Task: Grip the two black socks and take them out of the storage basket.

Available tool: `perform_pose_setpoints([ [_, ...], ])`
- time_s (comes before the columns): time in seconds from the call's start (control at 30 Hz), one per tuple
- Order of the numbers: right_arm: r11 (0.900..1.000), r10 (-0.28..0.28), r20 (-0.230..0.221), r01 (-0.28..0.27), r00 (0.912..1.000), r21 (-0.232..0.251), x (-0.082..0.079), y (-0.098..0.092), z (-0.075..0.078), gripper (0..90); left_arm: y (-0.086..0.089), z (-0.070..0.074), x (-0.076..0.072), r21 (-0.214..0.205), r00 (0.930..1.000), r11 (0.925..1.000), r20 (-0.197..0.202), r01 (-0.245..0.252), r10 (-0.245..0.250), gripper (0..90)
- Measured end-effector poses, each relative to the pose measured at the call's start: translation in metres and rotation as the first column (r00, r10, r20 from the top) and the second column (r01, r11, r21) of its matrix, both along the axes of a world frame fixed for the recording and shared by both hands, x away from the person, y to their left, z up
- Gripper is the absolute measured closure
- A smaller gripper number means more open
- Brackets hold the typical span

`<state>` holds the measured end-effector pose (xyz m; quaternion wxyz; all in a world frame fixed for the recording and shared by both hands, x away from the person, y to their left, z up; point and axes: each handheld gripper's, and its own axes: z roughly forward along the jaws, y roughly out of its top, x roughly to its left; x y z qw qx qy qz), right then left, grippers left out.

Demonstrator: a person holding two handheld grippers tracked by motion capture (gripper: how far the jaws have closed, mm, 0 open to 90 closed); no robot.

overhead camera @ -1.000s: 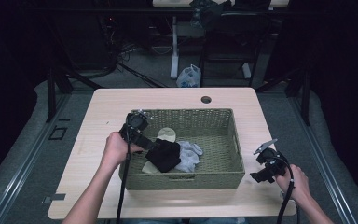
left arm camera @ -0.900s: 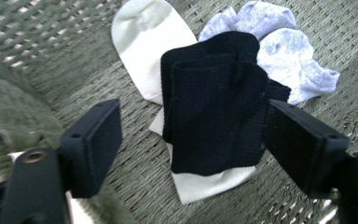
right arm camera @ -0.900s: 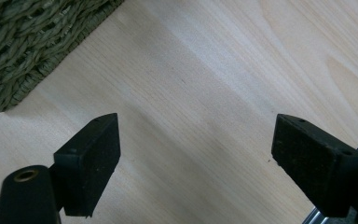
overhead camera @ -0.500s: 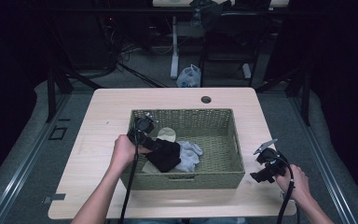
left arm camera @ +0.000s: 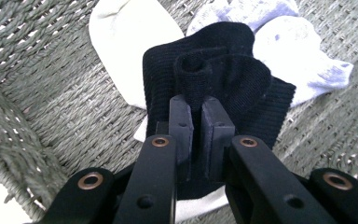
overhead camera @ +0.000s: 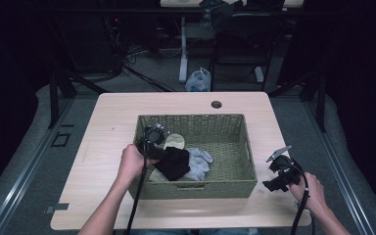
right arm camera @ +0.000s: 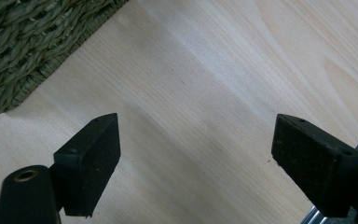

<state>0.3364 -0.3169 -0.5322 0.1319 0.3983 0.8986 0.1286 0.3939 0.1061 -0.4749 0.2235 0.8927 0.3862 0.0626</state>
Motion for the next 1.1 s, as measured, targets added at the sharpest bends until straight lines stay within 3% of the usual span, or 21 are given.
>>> perform_pose_setpoints([
  [0.6,0.9999,-0.015,0.01,0.015,0.9998,0.0,-0.001,-0.001,0.001,15.1,0.006,0.036,-0.013,-0.025,0.9983,0.9991,0.048,0.034,-0.033,84.9],
  [0.67,0.9996,-0.024,0.016,0.023,0.9996,0.014,-0.001,-0.001,-0.001,15.1,0.007,0.041,-0.014,-0.016,0.9981,0.9992,0.049,0.037,-0.036,84.9],
  [0.77,0.9999,-0.013,0.014,0.013,0.9998,-0.002,-0.001,-0.001,0.001,15.0,0.008,0.051,-0.015,-0.01,0.9975,0.9989,0.054,0.046,-0.045,84.9],
  [1.1,0.9996,-0.025,0.032,0.025,0.9992,0.015,-0.001,0.0,-0.001,15.1,0.009,0.08,-0.014,0.059,0.9955,0.9972,0.081,0.045,-0.05,84.9],
])
